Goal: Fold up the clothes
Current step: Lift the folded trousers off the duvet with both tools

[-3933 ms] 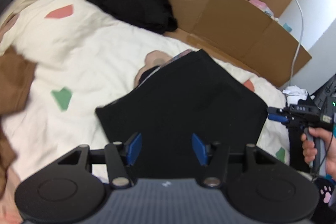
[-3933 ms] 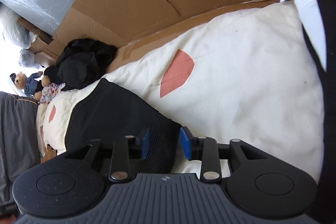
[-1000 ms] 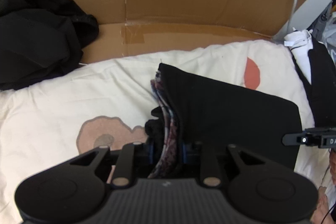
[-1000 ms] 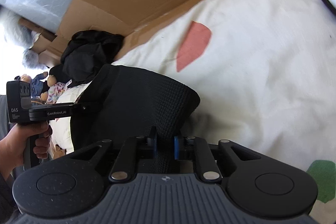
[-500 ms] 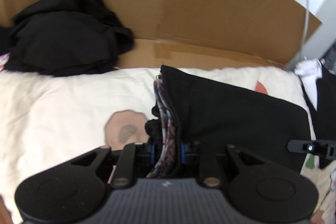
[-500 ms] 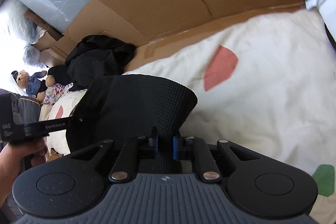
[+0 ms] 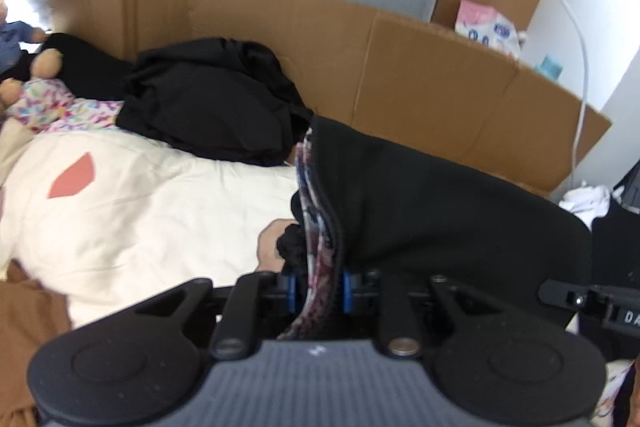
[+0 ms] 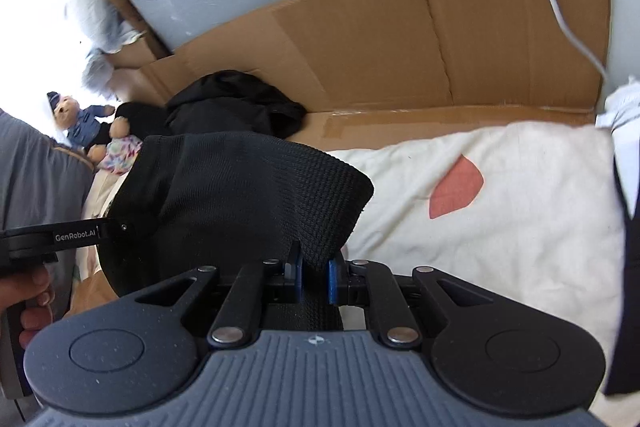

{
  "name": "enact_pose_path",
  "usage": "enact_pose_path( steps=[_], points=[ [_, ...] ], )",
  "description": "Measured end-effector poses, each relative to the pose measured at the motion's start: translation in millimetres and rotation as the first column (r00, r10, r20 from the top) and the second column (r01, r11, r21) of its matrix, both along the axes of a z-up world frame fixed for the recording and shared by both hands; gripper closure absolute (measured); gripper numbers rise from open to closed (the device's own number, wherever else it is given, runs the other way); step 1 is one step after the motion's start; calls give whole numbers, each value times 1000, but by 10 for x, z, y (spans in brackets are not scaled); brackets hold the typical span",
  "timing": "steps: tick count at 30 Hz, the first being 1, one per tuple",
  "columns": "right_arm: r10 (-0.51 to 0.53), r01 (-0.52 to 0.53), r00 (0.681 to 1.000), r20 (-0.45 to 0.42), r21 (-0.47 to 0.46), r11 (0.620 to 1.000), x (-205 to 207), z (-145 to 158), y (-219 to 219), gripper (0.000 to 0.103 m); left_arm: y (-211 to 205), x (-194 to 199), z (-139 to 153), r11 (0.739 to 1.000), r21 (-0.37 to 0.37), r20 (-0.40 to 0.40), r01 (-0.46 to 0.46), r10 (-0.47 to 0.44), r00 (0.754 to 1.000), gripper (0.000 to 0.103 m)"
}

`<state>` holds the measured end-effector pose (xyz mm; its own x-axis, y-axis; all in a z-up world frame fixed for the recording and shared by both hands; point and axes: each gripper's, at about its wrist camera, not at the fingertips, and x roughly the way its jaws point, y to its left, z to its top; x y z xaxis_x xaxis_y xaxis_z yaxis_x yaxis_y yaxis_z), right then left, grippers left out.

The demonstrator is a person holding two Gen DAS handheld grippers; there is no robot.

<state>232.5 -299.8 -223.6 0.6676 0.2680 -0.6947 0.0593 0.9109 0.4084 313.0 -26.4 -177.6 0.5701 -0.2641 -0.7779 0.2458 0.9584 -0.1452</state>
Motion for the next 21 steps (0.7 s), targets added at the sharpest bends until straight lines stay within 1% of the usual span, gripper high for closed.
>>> enact_pose_path(
  steps=[2,6,9,11,13,15,18,21],
  points=[
    [8,-7,1000,10,-13,1000,-65,247,70,91,52,-116,137,1000,-14,12,-23,24,1000,82],
    [36,-34,998,43,-45,998,-172,626,192,91,215,-354,442,998,-30,31,-57,58,998,82],
    [56,-47,995,88,-100,994,-312,990,326,91,316,-497,657,995,-54,46,-84,86,995,82],
    [68,-54,991,112,-127,990,-395,1185,401,91,375,-601,833,993,-61,80,-97,102,992,82],
    [77,-58,989,125,-146,988,-454,1355,475,91,408,-715,1038,993,-54,126,-109,115,985,82],
    [80,-56,987,141,-163,985,-528,1515,530,91,439,-816,1195,991,-59,149,-117,124,981,82],
    [78,-50,984,162,-168,985,-609,1685,575,91,465,-935,1338,990,-64,172,-123,132,976,82],
    [83,-49,979,187,-179,983,-697,1855,627,91,528,-1068,1442,987,-89,183,-136,150,972,82]
  ],
)
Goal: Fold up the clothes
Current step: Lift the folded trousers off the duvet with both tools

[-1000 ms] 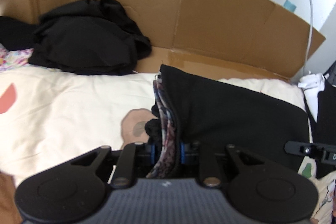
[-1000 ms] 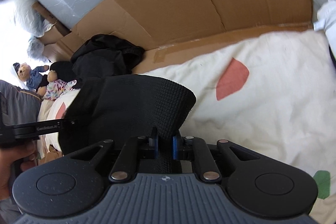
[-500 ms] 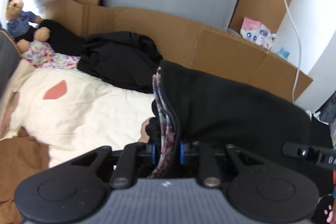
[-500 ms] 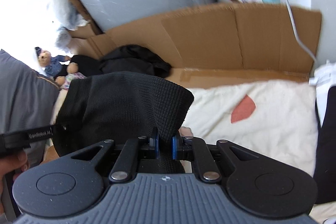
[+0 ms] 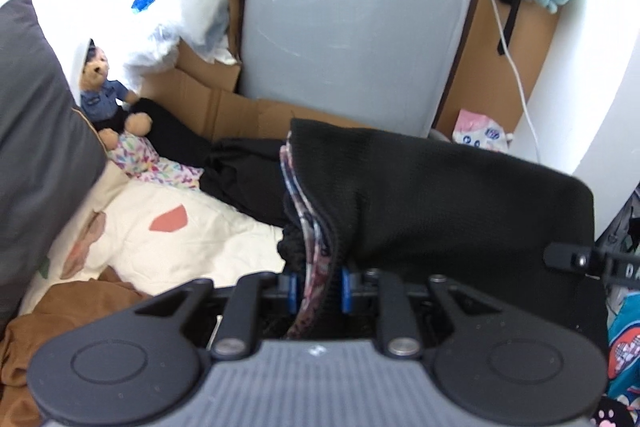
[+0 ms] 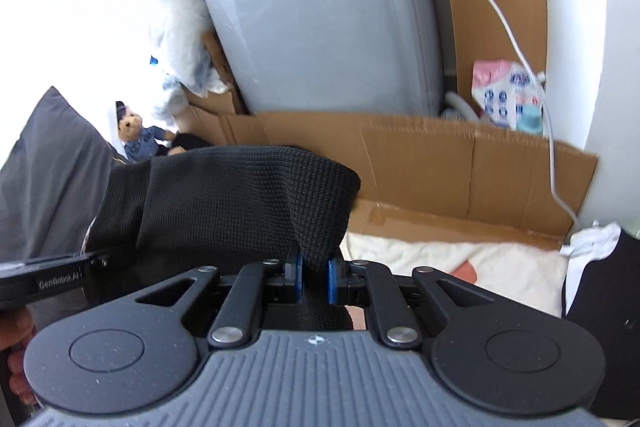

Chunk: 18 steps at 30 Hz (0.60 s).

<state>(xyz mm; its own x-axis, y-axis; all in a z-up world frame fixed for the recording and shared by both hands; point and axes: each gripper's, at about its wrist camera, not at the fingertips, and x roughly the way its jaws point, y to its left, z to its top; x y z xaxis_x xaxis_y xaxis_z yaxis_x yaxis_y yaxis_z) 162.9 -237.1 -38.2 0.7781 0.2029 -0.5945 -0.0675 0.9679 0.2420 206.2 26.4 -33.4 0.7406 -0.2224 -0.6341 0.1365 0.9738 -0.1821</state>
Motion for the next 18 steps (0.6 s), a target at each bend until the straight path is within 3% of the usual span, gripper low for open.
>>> enact_pose_path(
  steps=[4,8,13,18],
  points=[
    [5,-5,1000,28,0,1000,-166,174,30,91,19,-230,140,1000,-12,36,-5,6,999,82],
    [81,-70,993,88,-117,991,-340,287,121,91,80,-338,132,999,-51,35,-4,6,999,82],
    [67,-63,995,74,-56,996,-425,304,50,91,90,-451,116,997,-69,29,-26,28,999,83],
    [67,-62,995,67,-75,995,-424,305,40,91,78,-527,147,996,-78,37,-30,33,999,83]
  ],
)
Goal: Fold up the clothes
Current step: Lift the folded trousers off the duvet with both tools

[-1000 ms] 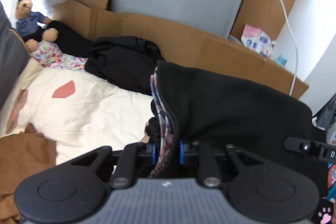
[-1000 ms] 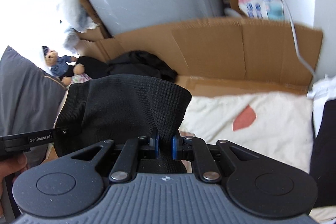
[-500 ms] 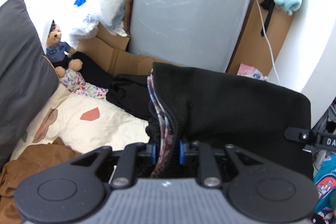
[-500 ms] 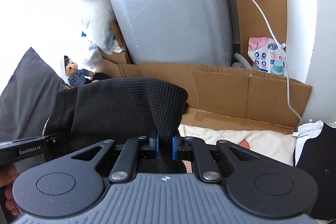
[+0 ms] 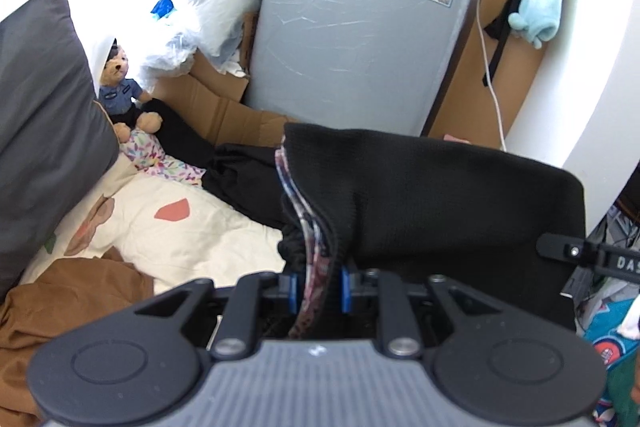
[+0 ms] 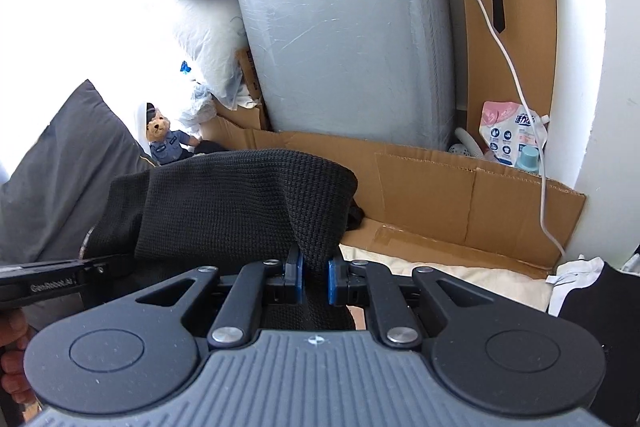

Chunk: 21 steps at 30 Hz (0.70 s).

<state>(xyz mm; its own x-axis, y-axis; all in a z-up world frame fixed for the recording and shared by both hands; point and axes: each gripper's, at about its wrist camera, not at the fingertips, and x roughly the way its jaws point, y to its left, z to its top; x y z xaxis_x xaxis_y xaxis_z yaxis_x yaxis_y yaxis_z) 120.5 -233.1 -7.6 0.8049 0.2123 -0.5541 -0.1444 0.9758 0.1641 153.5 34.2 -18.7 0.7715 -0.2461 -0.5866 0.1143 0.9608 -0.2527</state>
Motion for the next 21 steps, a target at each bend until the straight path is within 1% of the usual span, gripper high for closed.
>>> enact_pose_path(
  steps=[4,8,9,11,12,13,15,17,19,21],
  points=[
    [4,-5,1000,-13,-23,1000,-12,-17,35,91,-10,-28,30,1000,3,3,0,0,1000,83],
    [14,-15,1000,-4,-68,998,-120,64,82,91,22,-44,29,1000,-13,2,7,-7,1000,83],
    [18,-18,1000,1,-84,996,-148,94,94,91,25,-55,23,1000,-15,0,11,-11,1000,83],
    [40,-36,999,21,-146,989,-193,184,157,91,27,-77,26,1000,-26,-1,12,-12,1000,83],
    [53,-46,998,42,-152,987,-218,221,166,91,26,-87,32,1000,-27,0,9,-9,1000,83],
    [53,-46,997,52,-130,990,-231,205,147,91,19,-95,39,1000,-25,3,5,-5,1000,83],
    [42,-37,998,46,-92,995,-232,133,105,92,-3,-88,30,1000,-6,-1,6,-6,1000,83],
    [48,-44,998,31,-101,994,-177,105,105,92,-20,-76,11,1000,24,-4,14,-14,1000,83],
    [54,-52,998,17,-111,993,-123,71,110,92,10,-78,4,1000,16,-5,-1,1,1000,83],
    [59,-58,998,5,-113,992,-93,27,123,92,-18,-112,7,999,28,-11,-16,16,1000,83]
  ],
)
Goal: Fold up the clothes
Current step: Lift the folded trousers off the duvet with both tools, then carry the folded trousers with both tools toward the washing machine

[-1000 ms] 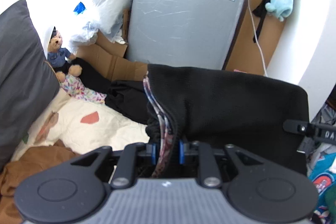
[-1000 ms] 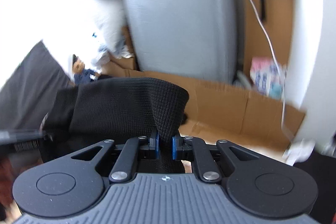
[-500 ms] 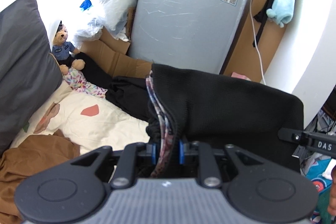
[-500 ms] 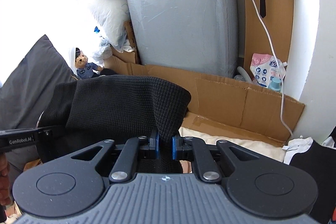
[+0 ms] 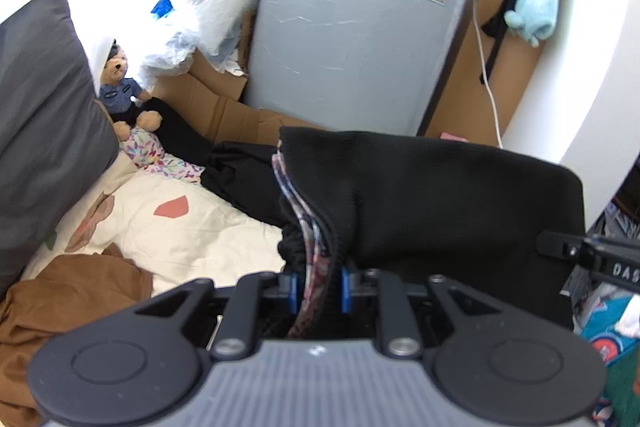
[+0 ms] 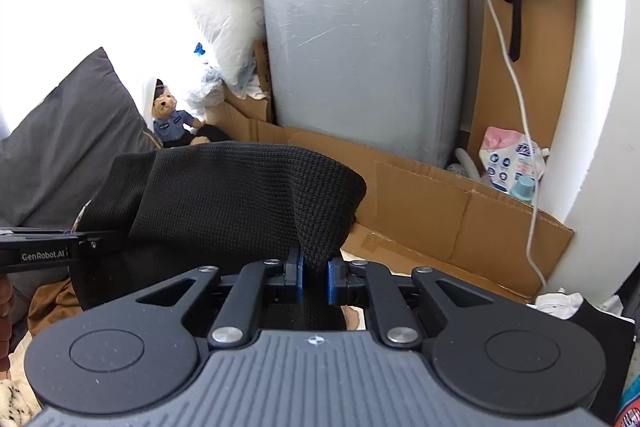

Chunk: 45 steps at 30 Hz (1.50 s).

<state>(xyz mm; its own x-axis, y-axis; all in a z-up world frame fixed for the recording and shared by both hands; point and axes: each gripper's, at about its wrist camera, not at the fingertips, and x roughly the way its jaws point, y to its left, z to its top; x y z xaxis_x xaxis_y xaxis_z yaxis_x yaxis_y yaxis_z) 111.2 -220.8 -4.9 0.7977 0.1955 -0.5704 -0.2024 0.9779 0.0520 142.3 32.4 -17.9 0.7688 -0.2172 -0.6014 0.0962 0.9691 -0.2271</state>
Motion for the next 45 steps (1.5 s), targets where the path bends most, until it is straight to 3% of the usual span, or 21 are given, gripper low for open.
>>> enact_pose_path(
  steps=[12,32,45],
  points=[
    [0,0,1000,-4,-23,1000,-39,-47,-107,92,-311,14,-109,1000,12,-21,5,-5,1000,83],
    [-101,102,995,13,-72,992,-220,57,-1133,92,-1407,11,-272,983,12,0,184,-184,983,83],
    [-203,200,979,-35,-62,978,-281,-121,-1853,92,-2242,-55,-460,980,19,2,197,-197,980,83]
  ],
)
